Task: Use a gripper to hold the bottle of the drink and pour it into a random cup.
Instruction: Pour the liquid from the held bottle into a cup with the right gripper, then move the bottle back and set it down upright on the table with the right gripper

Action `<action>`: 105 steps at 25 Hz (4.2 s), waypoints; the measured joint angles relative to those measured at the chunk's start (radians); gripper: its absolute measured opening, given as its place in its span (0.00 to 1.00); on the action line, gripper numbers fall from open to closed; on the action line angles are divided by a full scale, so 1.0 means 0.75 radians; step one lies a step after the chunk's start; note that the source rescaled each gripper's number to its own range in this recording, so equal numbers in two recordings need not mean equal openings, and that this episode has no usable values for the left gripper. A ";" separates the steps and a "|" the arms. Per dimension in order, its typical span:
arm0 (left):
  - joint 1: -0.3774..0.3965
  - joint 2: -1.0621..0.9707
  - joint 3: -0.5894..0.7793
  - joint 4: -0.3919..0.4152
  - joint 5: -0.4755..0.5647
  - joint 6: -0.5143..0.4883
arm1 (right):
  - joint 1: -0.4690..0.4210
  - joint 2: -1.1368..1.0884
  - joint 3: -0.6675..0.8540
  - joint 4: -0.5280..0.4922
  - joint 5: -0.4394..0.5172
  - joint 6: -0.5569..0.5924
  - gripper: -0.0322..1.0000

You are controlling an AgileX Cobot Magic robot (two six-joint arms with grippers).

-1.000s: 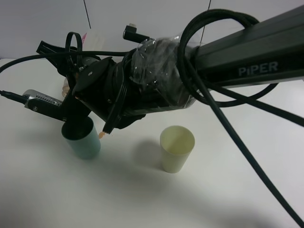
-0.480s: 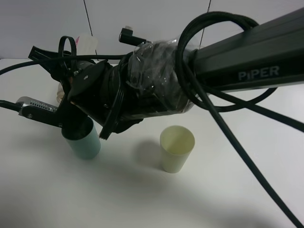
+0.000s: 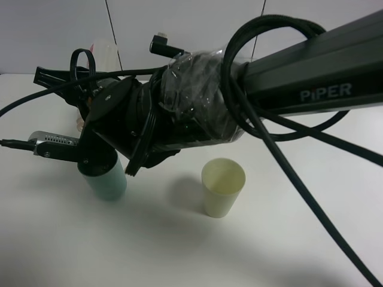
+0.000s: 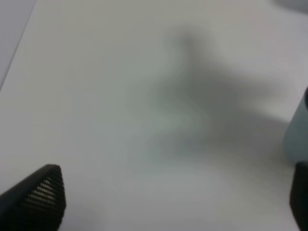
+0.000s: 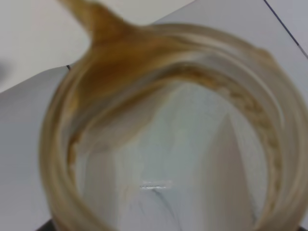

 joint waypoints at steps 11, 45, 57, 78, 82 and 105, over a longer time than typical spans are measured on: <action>0.000 0.000 0.000 0.000 0.000 0.000 | 0.024 0.000 0.000 0.000 0.005 -0.032 0.03; 0.000 0.000 0.000 0.000 0.000 0.000 | 0.025 -0.024 0.000 0.171 0.076 1.118 0.03; 0.000 0.000 0.000 0.000 0.000 0.000 | -0.168 -0.280 -0.001 0.556 0.092 1.690 0.03; 0.000 0.000 0.000 0.000 0.000 0.000 | -0.525 -0.757 0.351 0.888 -0.097 1.952 0.03; 0.000 0.000 0.000 0.000 0.000 0.000 | -0.549 -0.789 0.415 0.904 -0.155 1.978 0.03; 0.000 0.000 0.000 0.000 0.000 0.000 | -0.908 -0.789 0.422 1.739 -0.435 1.192 0.03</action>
